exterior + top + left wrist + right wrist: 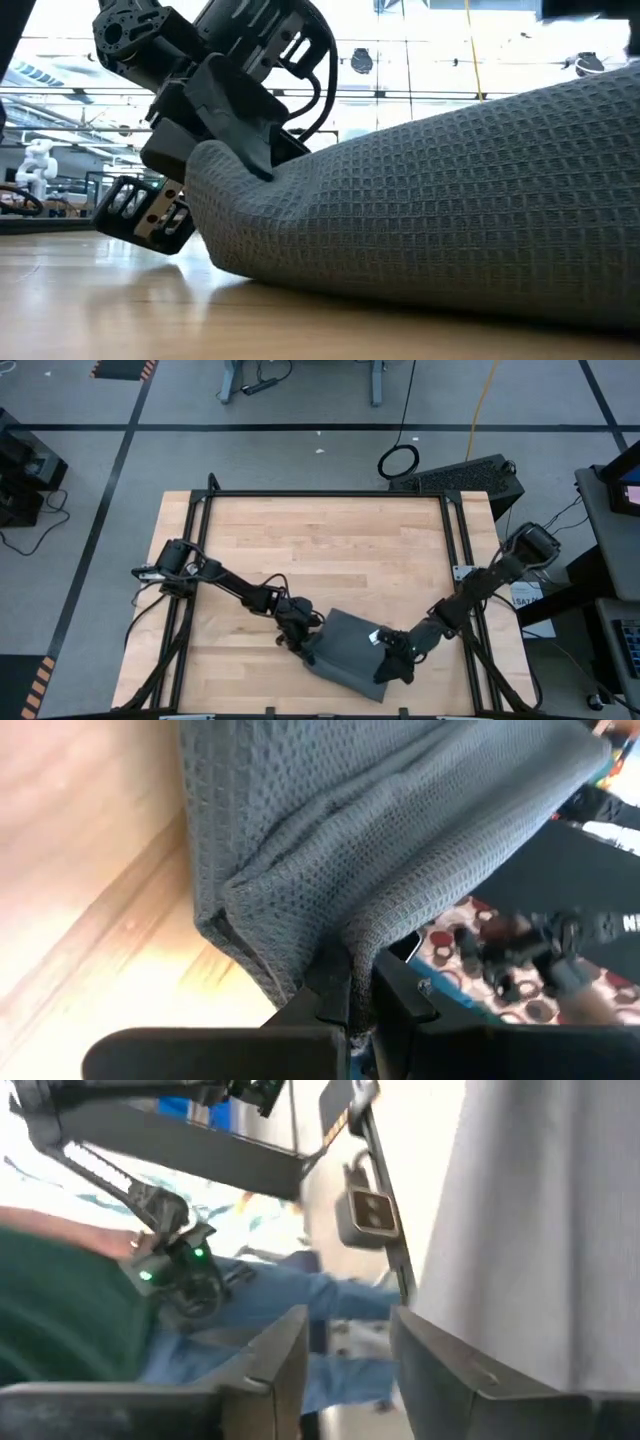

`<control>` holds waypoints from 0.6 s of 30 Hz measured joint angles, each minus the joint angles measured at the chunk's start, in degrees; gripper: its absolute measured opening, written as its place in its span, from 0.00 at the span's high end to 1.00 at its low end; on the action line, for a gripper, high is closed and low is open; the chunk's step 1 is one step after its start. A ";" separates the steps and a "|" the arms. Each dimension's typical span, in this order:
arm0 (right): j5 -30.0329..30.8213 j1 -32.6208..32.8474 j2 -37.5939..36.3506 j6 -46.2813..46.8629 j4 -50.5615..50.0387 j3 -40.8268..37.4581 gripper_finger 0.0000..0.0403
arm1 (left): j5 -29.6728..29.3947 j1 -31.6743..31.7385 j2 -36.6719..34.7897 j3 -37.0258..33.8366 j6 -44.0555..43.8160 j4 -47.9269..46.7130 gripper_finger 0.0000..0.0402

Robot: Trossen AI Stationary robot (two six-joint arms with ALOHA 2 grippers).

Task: Roll towel
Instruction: Roll the gray towel on the center of table

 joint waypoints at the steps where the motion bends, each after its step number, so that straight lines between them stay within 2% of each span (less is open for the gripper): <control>1: 1.58 0.57 -0.54 -2.24 -3.71 2.41 0.67 | -0.02 0.11 0.00 0.00 -0.61 0.16 0.96; 5: 7.69 3.02 -0.64 -11.32 -15.17 12.02 0.58 | -0.22 0.53 0.00 0.02 -1.79 0.57 0.96; 11: 17.33 6.01 2.81 -14.67 -39.70 23.25 0.32 | 0.50 1.36 0.00 0.02 -2.31 0.56 0.96; 14: 20.56 7.38 5.23 -12.71 -42.26 25.09 0.20 | 0.67 1.41 0.00 0.04 -2.89 0.63 0.96; 18: 20.80 8.78 9.16 -8.99 -40.05 25.17 0.11 | 0.68 1.37 0.00 0.07 -2.88 0.63 0.96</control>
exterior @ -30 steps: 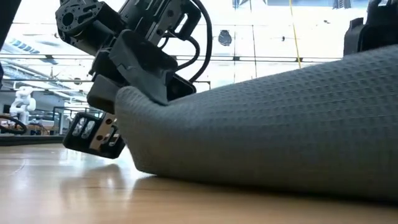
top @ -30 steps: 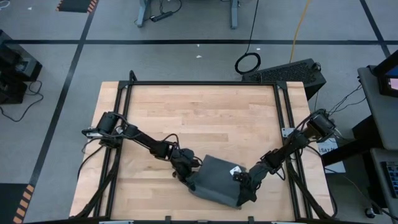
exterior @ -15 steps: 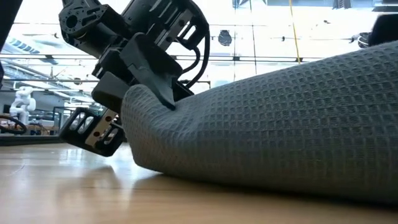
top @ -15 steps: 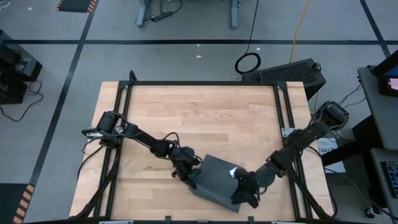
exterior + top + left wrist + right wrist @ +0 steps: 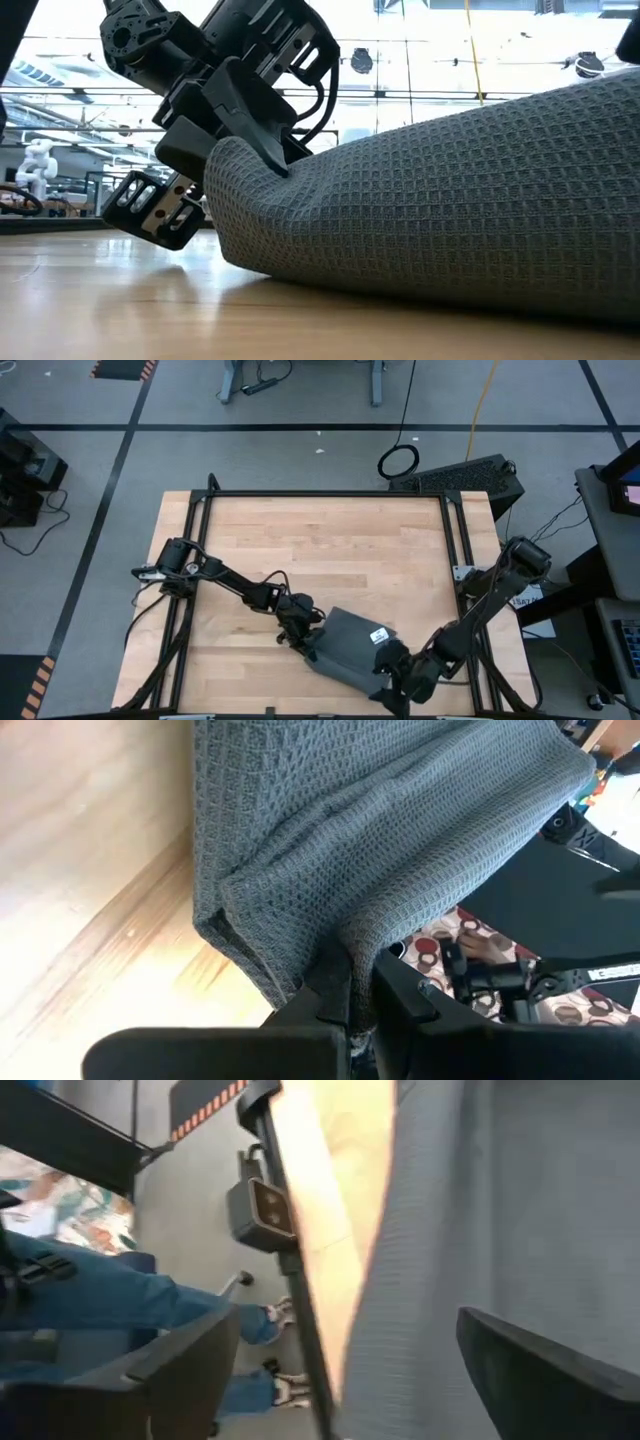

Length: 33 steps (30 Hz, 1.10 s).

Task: Roll towel
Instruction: Roll the gray towel on the center of table

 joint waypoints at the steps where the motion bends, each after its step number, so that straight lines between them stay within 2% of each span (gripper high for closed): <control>1: 0.00 0.26 0.76 0.60 1.12 -0.02 0.10 | 0.00 0.00 0.00 0.00 0.00 -0.01 0.96; 8: 0.22 1.08 6.47 0.05 1.51 0.04 0.09 | 0.00 0.00 0.00 0.00 0.07 -0.02 0.96; 13: 0.00 1.08 9.76 1.66 0.52 0.02 0.15 | -0.04 0.00 0.00 0.00 0.10 -0.02 0.96; 17: -0.96 1.06 10.41 3.50 0.68 0.02 0.30 | -0.15 0.00 0.00 0.00 0.15 -0.02 0.96; 25: -1.51 0.96 10.47 4.90 0.36 0.02 0.77 | -2.58 0.00 0.00 0.02 0.07 1.27 0.95; 28: -1.52 0.95 10.47 5.19 0.32 0.02 0.94 | -2.87 0.00 -0.23 0.02 0.04 1.46 0.92; 30: -1.55 0.95 10.47 5.94 0.34 0.02 0.97 | -3.72 0.00 -0.51 0.02 0.11 3.04 0.87; 33: -1.55 1.04 10.52 8.54 0.10 0.02 0.95 | -5.03 0.10 -1.92 0.04 1.33 4.62 0.76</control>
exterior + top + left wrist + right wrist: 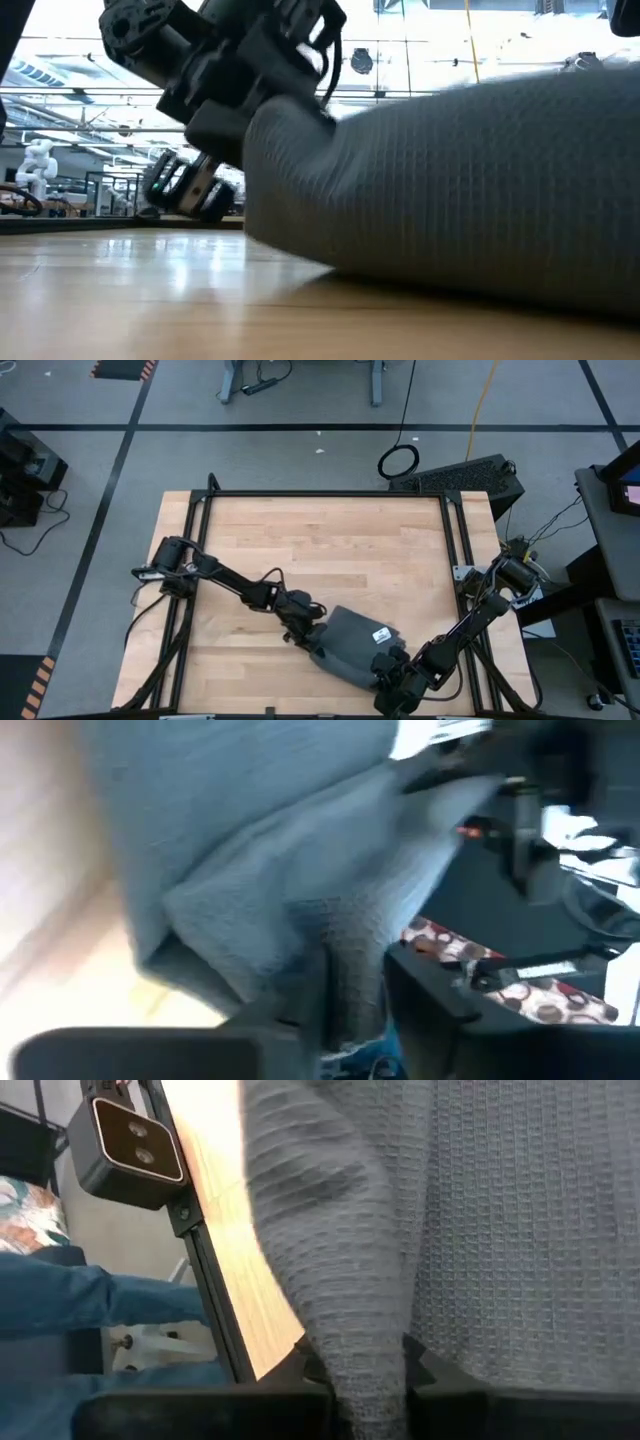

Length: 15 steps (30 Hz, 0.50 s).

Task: Roll towel
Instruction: Roll the gray towel on the center of table

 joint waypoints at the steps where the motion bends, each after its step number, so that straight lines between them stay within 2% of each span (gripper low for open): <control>1: 0.00 0.03 0.10 0.72 0.14 0.00 0.95 | -0.33 0.13 -0.59 0.04 0.59 0.03 0.71; 5: 0.10 0.37 0.21 1.41 0.21 -0.02 0.98 | -0.28 1.56 -3.47 0.02 7.34 -1.48 0.55; 8: 0.05 0.39 0.21 1.86 0.10 -0.02 0.99 | 0.32 2.81 -7.52 0.00 14.80 -4.24 0.48; 11: 0.14 0.44 0.21 3.91 -0.28 -0.02 0.99 | -1.29 3.60 -12.00 0.06 26.10 -8.49 0.44; 15: 0.32 0.43 0.21 6.48 -0.35 -0.62 0.99 | -7.37 1.24 -17.82 0.02 45.93 -11.87 0.44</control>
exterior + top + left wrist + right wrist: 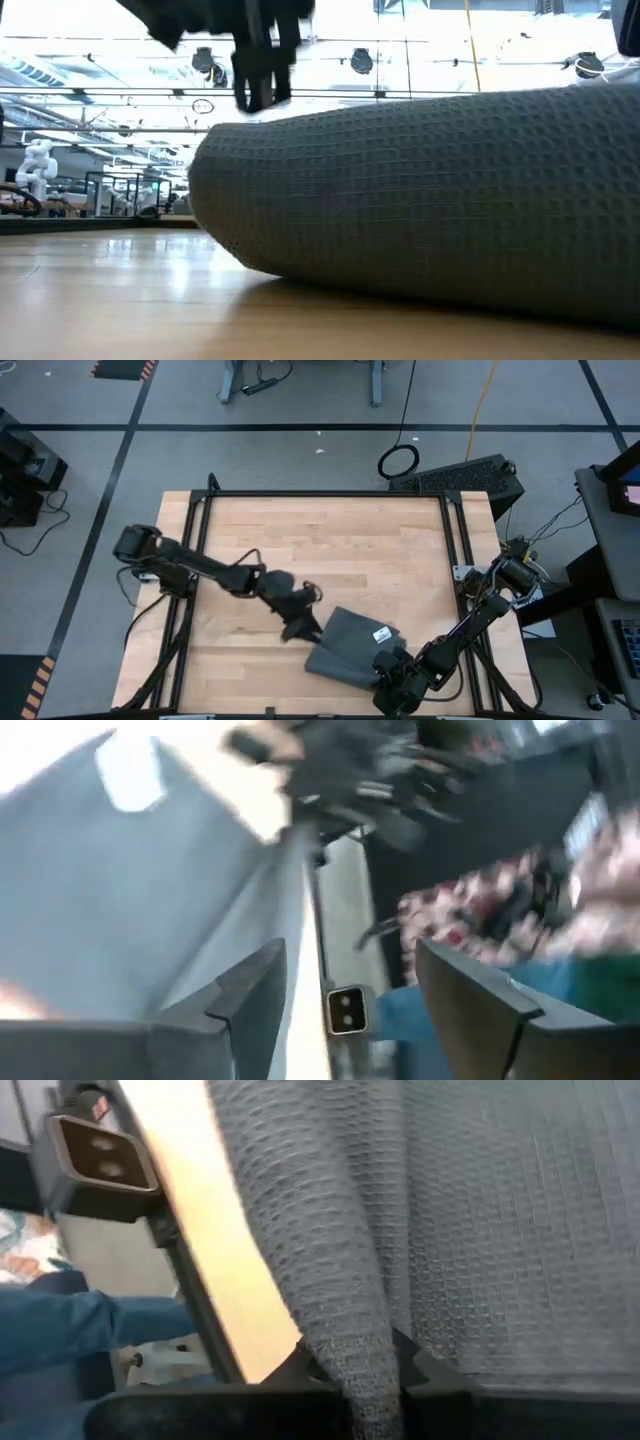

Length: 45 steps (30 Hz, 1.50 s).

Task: Roll towel
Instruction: Roll the gray towel on the center of table

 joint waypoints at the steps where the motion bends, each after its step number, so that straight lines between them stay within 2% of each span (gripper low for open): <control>1: 0.00 0.00 0.00 1.02 -0.09 -0.29 0.99 | -1.55 -1.45 -1.11 0.00 5.03 0.02 0.44; 3: -0.01 0.03 0.00 2.73 -0.03 -0.68 0.99 | -4.26 -4.47 -2.41 0.07 12.51 -0.81 0.44; 8: 0.01 0.11 0.00 3.35 0.21 -1.32 0.99 | -9.91 -10.62 -1.82 -0.02 20.28 -5.82 0.40; 13: 0.01 0.11 0.00 3.19 0.26 -1.48 1.00 | -19.74 -13.51 -0.97 -0.02 22.27 -8.48 0.26; 16: 0.11 0.11 0.00 3.15 0.23 -1.48 1.00 | -23.56 -13.70 0.62 -0.07 26.37 -8.52 0.15; 19: 0.16 0.09 0.00 3.18 0.21 -1.48 1.00 | -24.88 -14.44 2.95 -0.02 29.26 -4.72 0.09; 23: 0.19 -0.07 0.00 3.35 0.13 -1.48 1.00 | -25.58 -16.06 6.39 -0.02 31.82 -0.04 0.08; 27: 0.23 -0.04 0.00 3.39 0.10 -1.48 1.00 | -30.87 -18.39 9.28 -0.02 36.05 1.27 0.11; 36: 0.48 -0.20 0.00 3.42 -0.08 -1.48 1.00 | -31.27 -18.39 15.30 0.00 36.67 4.85 0.22; 41: 1.65 -0.45 0.00 3.42 -0.08 -1.48 0.99 | -28.79 -17.38 17.04 0.09 38.14 5.09 0.41; 45: 1.65 -0.72 0.00 3.38 -0.07 -1.48 0.99 | -29.60 -16.50 17.03 0.13 38.04 4.20 0.64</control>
